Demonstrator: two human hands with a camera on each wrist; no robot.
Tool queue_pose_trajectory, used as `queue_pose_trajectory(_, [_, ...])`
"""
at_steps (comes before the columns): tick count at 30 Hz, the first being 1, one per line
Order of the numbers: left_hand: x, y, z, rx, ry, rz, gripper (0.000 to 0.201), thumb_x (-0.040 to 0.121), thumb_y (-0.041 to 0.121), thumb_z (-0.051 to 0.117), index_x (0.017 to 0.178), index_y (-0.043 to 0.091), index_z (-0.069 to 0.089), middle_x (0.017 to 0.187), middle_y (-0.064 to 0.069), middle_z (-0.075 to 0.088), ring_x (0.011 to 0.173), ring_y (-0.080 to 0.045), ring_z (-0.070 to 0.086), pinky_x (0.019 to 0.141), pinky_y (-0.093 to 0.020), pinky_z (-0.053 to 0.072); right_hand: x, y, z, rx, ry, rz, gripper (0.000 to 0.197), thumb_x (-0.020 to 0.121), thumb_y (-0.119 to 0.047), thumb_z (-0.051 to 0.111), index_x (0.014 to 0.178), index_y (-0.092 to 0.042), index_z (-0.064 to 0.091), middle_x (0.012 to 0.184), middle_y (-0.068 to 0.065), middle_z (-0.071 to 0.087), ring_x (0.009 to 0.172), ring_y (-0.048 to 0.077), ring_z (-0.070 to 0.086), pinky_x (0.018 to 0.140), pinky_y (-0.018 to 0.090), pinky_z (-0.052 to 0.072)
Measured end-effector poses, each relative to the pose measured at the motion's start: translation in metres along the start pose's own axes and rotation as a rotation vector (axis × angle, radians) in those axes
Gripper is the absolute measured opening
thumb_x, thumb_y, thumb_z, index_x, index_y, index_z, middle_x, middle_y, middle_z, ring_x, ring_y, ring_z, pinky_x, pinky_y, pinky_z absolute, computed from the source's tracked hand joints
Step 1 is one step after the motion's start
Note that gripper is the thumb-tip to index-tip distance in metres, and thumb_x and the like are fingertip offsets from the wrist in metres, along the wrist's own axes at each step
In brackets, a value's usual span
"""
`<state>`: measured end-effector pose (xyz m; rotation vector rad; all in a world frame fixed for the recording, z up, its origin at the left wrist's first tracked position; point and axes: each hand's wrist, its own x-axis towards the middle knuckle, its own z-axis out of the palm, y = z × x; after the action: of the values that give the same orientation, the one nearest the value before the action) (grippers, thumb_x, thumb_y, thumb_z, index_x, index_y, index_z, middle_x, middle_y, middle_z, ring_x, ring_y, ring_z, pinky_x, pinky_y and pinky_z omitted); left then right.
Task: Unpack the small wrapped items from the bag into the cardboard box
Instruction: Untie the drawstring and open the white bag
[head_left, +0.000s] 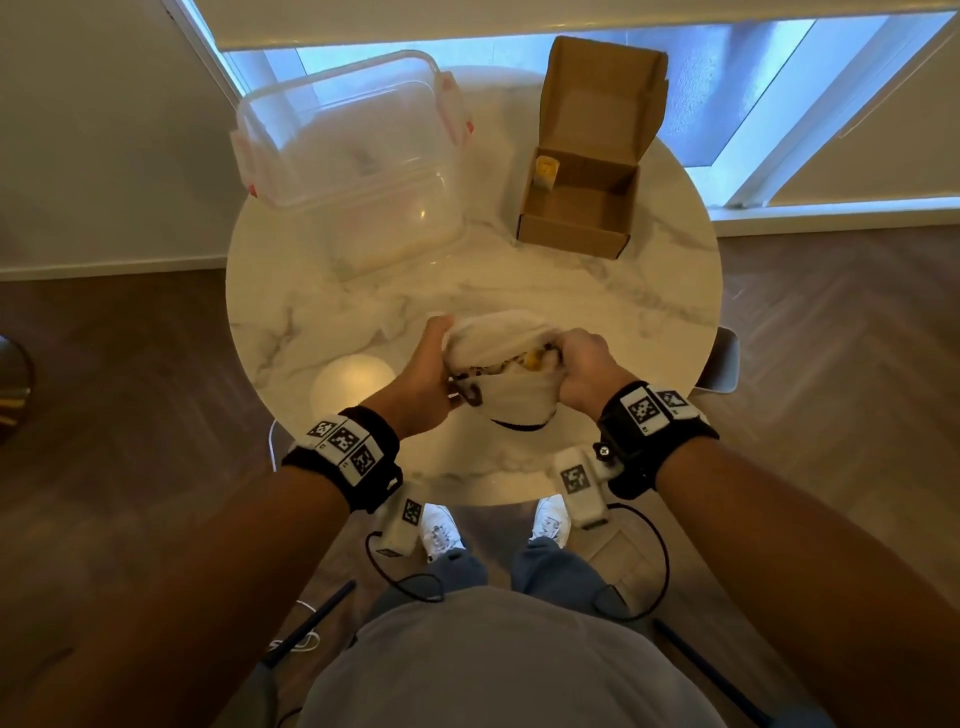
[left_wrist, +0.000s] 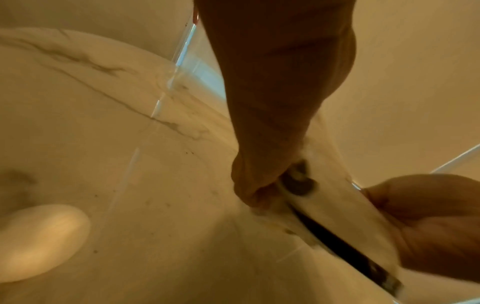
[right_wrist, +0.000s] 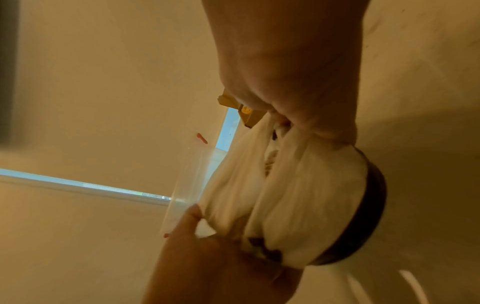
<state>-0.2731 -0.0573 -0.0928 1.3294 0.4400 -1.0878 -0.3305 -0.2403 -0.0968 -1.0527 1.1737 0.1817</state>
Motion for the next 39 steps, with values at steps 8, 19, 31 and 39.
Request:
queue_pose_trajectory(8, [0.009,-0.001,-0.03,0.559,0.22,0.404,0.032,0.087,0.045,0.07,0.102,0.017,0.065,0.102,-0.007,0.069,0.09,-0.025,0.068,0.085,-0.043,0.059,0.0,0.008,-0.009,-0.109,-0.066,0.025,0.02,0.085,-0.028,0.047,0.074,-0.014,0.055,0.072,0.006,0.065,0.052,0.023,0.059,0.06,0.028,0.047])
queue_pose_trajectory(19, [0.011,0.004,0.008,-0.06,0.087,-0.037,0.028,0.104,0.031,0.047,0.096,0.012,0.066,0.073,-0.006,0.07,0.056,-0.019,0.065,0.045,-0.022,0.05,0.011,0.023,-0.016,-0.192,-0.01,-0.205,0.032,0.091,-0.033,0.058,0.109,-0.008,0.048,0.105,0.013,0.061,0.08,0.022,0.057,0.067,0.036,0.046])
queue_pose_trajectory(31, [0.025,-0.011,-0.016,0.872,0.379,0.612,0.042,0.086,0.047,0.072,0.08,0.007,0.06,0.083,-0.004,0.059,0.076,-0.017,0.055,0.07,-0.03,0.043,0.03,0.031,-0.011,-0.334,-0.082,-0.201,0.031,0.097,-0.037,0.048,0.113,-0.012,0.058,0.114,0.007,0.062,0.104,0.029,0.06,0.083,0.041,0.051])
queue_pose_trajectory(39, [0.024,-0.007,-0.005,0.116,0.17,0.128,0.032,0.097,0.041,0.06,0.106,0.01,0.059,0.101,-0.011,0.065,0.088,-0.025,0.065,0.08,-0.042,0.056,0.02,0.025,-0.013,-0.049,-0.156,-0.013,0.023,0.099,-0.031,0.054,0.094,-0.016,0.071,0.088,0.007,0.074,0.076,0.025,0.068,0.075,0.034,0.054])
